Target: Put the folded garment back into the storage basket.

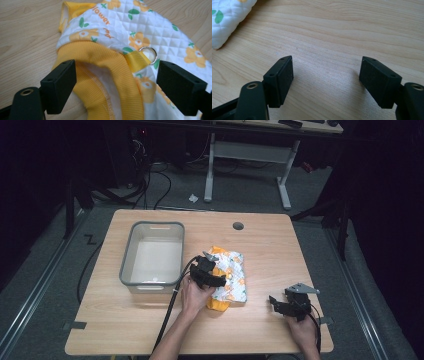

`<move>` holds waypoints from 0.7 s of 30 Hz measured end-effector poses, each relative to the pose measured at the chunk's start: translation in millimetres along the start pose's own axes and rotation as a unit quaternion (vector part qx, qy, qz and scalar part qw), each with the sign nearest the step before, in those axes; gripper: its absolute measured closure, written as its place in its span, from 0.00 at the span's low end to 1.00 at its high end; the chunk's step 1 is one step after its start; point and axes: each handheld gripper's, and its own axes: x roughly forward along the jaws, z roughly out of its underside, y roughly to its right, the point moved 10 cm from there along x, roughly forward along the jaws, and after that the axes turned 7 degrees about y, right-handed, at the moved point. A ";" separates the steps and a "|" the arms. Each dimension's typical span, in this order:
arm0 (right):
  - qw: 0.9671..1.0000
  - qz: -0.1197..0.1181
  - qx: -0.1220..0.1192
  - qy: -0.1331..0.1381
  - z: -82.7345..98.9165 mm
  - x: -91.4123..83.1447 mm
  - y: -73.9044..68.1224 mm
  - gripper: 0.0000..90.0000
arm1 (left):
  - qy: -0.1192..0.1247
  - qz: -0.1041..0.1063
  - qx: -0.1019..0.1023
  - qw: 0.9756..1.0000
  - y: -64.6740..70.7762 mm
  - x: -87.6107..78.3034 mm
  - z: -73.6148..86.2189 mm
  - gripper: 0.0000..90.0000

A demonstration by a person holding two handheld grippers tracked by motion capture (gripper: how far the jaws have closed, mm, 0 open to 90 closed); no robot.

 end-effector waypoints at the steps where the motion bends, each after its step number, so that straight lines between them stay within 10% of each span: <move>1: 1.000 0.000 0.000 0.000 0.0 0.0 -0.1 0.31 | -0.003 0.000 -0.002 1.000 -0.2 1.5 1.0 0.19; 21: 1.000 0.000 0.000 0.000 0.1 -0.1 0.0 0.31 | -0.030 -0.017 0.001 0.999 -3.8 23.9 15.6 0.19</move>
